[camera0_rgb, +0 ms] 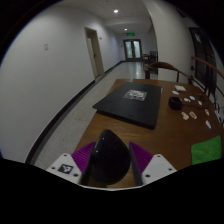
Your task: Arrange mouse
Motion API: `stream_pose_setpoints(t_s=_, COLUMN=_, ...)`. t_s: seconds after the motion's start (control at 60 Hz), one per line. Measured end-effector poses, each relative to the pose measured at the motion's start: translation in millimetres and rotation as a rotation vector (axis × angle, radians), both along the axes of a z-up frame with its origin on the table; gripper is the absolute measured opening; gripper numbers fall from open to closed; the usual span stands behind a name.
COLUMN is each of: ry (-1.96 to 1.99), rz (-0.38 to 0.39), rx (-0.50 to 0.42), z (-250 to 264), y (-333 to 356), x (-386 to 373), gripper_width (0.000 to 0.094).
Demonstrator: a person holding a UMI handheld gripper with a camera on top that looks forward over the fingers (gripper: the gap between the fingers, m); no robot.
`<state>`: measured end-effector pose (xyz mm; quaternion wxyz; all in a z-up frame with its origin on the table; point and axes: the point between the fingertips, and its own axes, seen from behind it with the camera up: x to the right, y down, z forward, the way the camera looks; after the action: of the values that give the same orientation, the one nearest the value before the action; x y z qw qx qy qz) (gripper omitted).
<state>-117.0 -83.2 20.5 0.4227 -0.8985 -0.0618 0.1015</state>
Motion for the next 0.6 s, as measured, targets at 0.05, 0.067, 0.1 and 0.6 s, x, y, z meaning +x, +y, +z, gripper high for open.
stream_pose_setpoints(t_s=0.05, ry=0.012, rz=0.003, rx=0.013, z=3, y=0, x=-6, gripper_width=0.0569)
stream_pose_setpoints(t_s=0.067, ry=0.008, rz=0.014, rx=0.021, z=5, y=0, x=-7, gripper_width=0.0545)
stream_pose_setpoints(t_s=0.1, ry=-0.003, rz=0.043, rx=0.044, z=3, y=5, x=-4, gripper_width=0.0447)
stream_pose_setpoints(t_s=0.6, ry=-0.156, rz=-0.073, rx=0.543, z=205, y=-20, x=188, gripper_width=0.0259)
